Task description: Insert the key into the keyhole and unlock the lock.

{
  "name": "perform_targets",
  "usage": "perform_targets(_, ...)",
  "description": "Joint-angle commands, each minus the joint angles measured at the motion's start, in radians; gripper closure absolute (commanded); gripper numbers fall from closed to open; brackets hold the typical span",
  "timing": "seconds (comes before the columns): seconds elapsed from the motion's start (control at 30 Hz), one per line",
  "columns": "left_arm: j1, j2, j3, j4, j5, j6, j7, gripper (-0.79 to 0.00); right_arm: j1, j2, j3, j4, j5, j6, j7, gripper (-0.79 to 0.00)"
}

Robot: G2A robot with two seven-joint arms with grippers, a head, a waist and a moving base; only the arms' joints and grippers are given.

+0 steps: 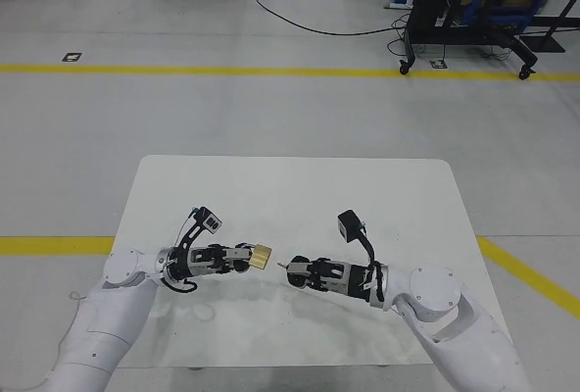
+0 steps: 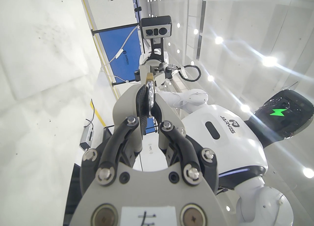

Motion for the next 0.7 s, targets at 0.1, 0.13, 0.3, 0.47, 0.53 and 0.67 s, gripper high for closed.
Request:
perform_targets(0.1,-0.003,-0.001,0.008,-0.002,-0.001,-0.006,-0.013,0.0,0.01,-0.003,-0.032,0.002,-0.008,0.0,-0.018,0.0)
perform_targets(0.13,-0.003,-0.001,0.009,-0.003,0.0,-0.008,-0.015,0.0,0.013,-0.003,-0.036,0.004,-0.007,0.001,-0.021,0.0)
perform_targets(0.3,-0.003,0.0,0.007,-0.006,0.0,-0.009,-0.019,0.0,0.023,-0.004,-0.046,0.013,0.0,0.004,-0.034,0.0)
perform_targets(0.47,-0.002,0.002,0.009,-0.005,0.011,-0.011,-0.018,0.0,0.028,-0.003,-0.05,0.012,0.005,0.006,-0.031,0.0)
perform_targets(0.53,-0.003,0.001,0.011,-0.004,0.012,-0.011,-0.017,0.0,0.03,-0.002,-0.051,0.013,0.011,0.007,-0.025,0.0)
perform_targets(0.67,-0.005,0.002,0.014,-0.005,0.011,-0.009,-0.019,0.0,0.035,-0.001,-0.055,0.02,0.011,0.013,-0.023,0.0)
